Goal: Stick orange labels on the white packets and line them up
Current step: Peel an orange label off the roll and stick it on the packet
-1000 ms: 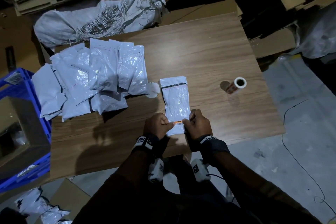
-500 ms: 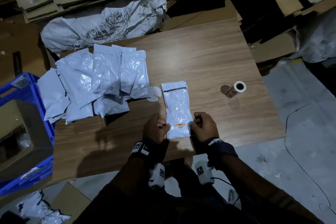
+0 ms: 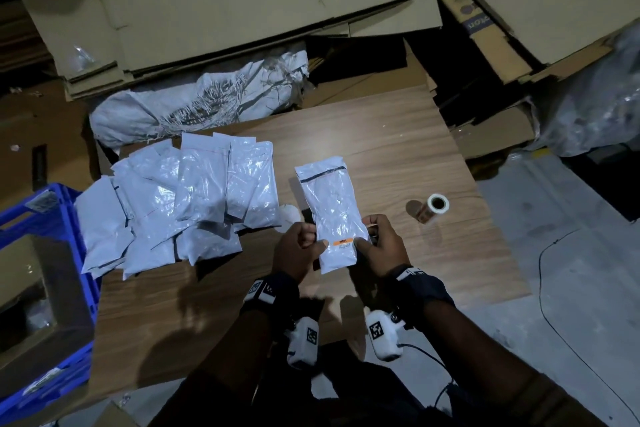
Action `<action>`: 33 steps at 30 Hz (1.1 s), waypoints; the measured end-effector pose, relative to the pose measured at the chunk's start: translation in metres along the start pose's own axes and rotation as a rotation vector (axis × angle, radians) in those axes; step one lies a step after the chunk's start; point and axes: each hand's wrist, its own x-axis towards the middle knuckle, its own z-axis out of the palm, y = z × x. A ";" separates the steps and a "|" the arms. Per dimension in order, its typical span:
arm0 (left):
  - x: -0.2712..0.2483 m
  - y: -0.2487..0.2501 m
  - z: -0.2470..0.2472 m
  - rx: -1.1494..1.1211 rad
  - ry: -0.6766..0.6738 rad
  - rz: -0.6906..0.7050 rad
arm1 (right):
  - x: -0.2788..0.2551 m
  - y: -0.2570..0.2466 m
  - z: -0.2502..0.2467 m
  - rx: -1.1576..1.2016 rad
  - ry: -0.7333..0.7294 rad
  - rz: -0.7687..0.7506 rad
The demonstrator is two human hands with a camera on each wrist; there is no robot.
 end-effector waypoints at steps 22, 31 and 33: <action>0.127 0.161 0.017 -0.029 -0.202 0.264 | 0.115 -0.111 -0.109 -0.175 0.214 -0.150; 0.200 0.215 0.134 0.047 -0.219 0.206 | 0.238 -0.073 -0.215 -0.394 0.133 -0.047; 0.213 0.213 0.160 0.044 -0.237 0.165 | 0.257 -0.055 -0.227 -0.392 0.128 -0.027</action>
